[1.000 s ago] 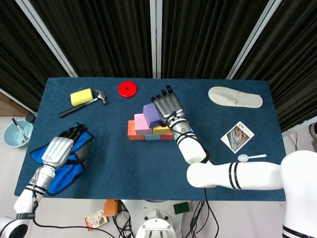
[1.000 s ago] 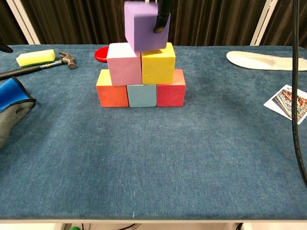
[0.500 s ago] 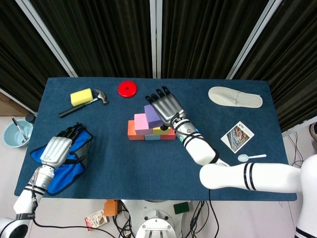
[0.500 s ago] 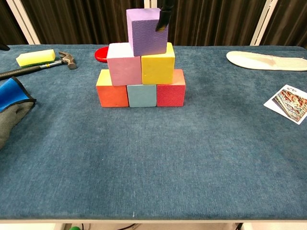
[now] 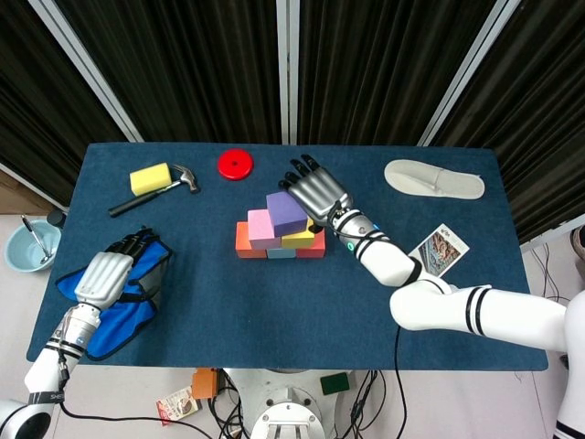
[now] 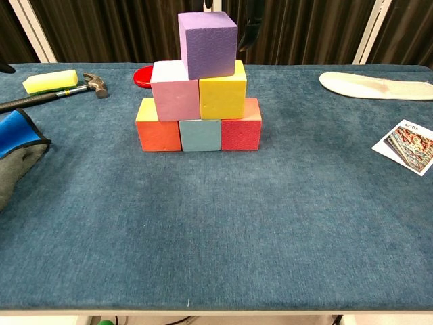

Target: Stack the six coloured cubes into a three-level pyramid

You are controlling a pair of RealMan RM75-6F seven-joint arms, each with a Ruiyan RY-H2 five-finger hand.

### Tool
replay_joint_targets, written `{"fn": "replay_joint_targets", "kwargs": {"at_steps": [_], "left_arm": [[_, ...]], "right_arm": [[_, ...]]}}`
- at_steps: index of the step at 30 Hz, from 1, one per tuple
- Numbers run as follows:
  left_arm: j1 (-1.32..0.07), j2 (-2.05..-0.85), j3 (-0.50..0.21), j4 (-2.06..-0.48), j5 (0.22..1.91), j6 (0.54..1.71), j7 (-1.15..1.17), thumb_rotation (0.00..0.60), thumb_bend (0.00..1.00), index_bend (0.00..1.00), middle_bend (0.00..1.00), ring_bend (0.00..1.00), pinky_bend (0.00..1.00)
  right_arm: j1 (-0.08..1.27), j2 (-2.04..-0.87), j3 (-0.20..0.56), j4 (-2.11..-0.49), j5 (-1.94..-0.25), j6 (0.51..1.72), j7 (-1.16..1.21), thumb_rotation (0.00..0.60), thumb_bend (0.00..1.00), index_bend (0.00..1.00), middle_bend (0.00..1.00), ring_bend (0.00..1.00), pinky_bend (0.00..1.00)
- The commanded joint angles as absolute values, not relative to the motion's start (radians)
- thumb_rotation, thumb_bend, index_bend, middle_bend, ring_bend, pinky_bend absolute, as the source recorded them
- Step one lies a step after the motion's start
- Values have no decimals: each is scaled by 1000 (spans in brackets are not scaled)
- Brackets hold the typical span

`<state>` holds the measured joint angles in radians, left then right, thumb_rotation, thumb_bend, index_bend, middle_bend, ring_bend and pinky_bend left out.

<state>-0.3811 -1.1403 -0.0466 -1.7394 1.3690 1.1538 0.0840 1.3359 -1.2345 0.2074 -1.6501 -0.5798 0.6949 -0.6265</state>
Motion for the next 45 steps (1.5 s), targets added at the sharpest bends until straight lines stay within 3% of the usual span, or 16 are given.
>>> {"fn": "replay_joint_targets", "kwargs": {"at_steps": [1, 9, 15, 27, 45], "left_arm": [[-381, -1141, -47, -1737, 1369, 1153, 82, 468, 194, 101, 42, 99, 228], [-378, -1144, -45, -1727, 1371, 1154, 71, 462, 194, 101, 43, 99, 228], [-372, -1145, -42, -1721, 1378, 1162, 61, 472, 194, 101, 43, 99, 226], [-366, -1149, -39, -1716, 1398, 1174, 50, 462, 193, 101, 42, 98, 227], [-357, -1162, -31, -1690, 1410, 1178, 23, 456, 193, 101, 42, 98, 227]], "right_arm": [[1343, -1247, 199, -1636, -590, 687, -608, 600, 46, 245, 183, 21, 0], [1350, -1276, 195, -1605, -597, 710, -560, 600, 63, 327, 288, 24, 0], [1355, -1288, 192, -1609, -582, 767, -565, 600, 121, 417, 384, 83, 0], [1378, -1249, 205, -1747, -399, 891, -619, 600, 128, 425, 387, 88, 0], [1475, -1331, 216, -1737, -213, 981, -773, 600, 127, 410, 373, 89, 0]]}}
